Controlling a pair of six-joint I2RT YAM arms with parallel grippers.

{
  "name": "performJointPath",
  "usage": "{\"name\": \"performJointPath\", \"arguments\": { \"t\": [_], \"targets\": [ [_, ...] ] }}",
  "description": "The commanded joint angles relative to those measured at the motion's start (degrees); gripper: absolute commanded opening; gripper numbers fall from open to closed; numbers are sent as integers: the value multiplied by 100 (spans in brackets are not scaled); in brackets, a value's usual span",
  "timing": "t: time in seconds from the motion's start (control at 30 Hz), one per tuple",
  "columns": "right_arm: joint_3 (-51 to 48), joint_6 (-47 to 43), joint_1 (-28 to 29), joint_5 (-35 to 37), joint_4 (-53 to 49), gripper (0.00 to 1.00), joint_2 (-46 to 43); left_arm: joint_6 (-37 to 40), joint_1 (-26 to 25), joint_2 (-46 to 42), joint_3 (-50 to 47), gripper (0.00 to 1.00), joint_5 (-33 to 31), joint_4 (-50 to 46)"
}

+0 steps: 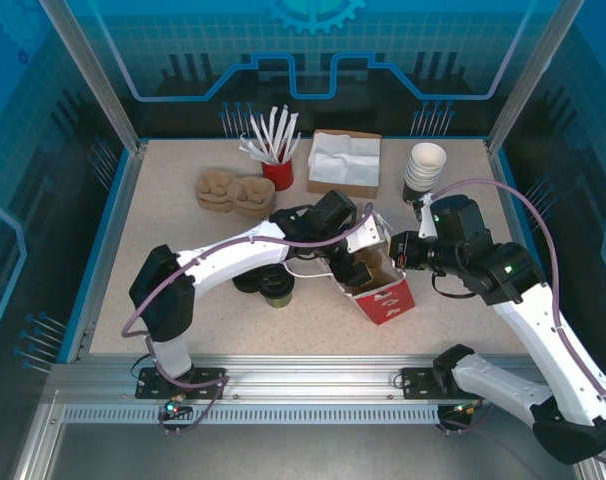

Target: Pack the takeout coffee

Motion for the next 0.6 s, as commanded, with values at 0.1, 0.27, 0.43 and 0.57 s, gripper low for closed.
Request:
{"name": "performJointPath", "arguments": {
  "t": [0.1, 0.27, 0.43, 0.57],
  "targets": [
    [-93, 204, -94, 185, -134, 0, -107, 38, -14, -645, 167, 80, -19, -433],
    [-151, 367, -162, 196, -134, 0, -161, -52, -14, -1160, 158, 84, -136, -495],
    [-334, 553, -261, 89, 21, 0, -248, -212, -6, -1669, 133, 87, -329, -461],
    [-466, 643, -440, -68, 120, 0, -324, -352, 50, -1953, 158, 89, -535, -453]
  ]
}}
